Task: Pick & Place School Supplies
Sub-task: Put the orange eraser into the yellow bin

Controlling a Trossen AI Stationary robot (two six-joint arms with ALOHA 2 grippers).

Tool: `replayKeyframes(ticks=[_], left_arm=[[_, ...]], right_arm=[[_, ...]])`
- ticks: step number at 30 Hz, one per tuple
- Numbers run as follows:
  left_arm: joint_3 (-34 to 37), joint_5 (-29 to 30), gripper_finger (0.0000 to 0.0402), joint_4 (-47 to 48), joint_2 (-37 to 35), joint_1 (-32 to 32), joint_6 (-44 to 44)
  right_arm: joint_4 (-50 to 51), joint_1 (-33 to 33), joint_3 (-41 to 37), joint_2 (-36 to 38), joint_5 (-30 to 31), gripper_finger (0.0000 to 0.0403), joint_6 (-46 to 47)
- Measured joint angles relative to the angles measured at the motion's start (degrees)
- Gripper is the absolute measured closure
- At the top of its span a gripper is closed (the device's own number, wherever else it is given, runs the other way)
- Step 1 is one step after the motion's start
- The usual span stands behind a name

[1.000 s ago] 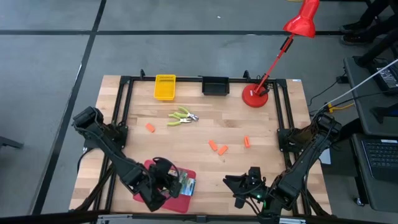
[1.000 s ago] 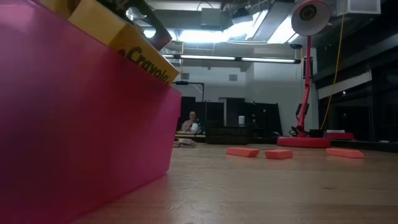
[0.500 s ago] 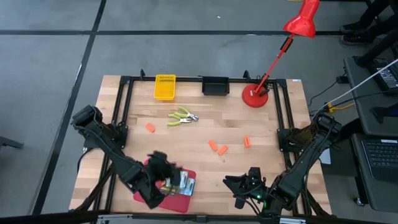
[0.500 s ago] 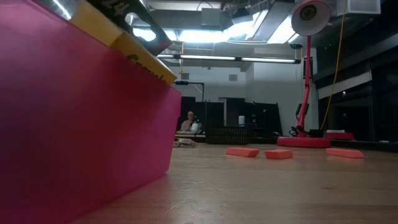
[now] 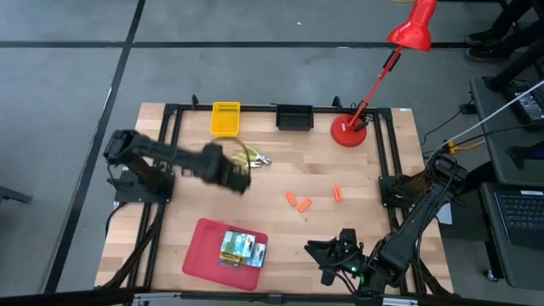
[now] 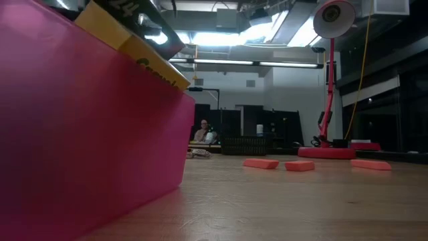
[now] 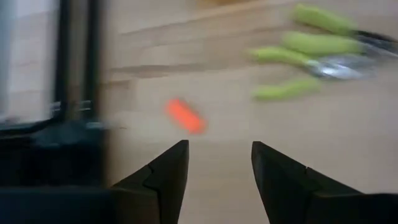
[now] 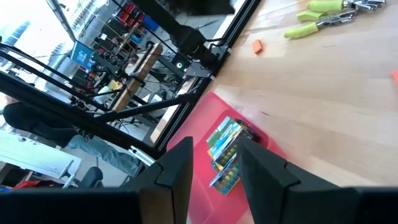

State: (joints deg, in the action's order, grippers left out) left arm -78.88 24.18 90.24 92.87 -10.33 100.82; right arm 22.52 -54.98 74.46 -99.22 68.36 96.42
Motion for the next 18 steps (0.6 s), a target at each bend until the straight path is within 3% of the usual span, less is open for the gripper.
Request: replayKeyframes(ticks=[4, 12, 18], left_arm=[[2.48, -1.62, 0.0226, -2.52, -2.49, 9.85, -4.69], [10.18, 1.19, 0.0231, -10.46, -9.48, 19.21, 5.20], [18.17, -4.43, 0.0231, -10.93, -13.40, 22.19, 15.47]], right_arm=[[-1.65, -0.04, 0.01, -0.02, 0.84, 0.0275, -1.55], [-4.06, -0.46, 0.02, -0.04, 1.76, 0.0275, -3.91], [-3.88, -0.46, 0.02, -0.04, 1.94, 0.0275, -3.91]])
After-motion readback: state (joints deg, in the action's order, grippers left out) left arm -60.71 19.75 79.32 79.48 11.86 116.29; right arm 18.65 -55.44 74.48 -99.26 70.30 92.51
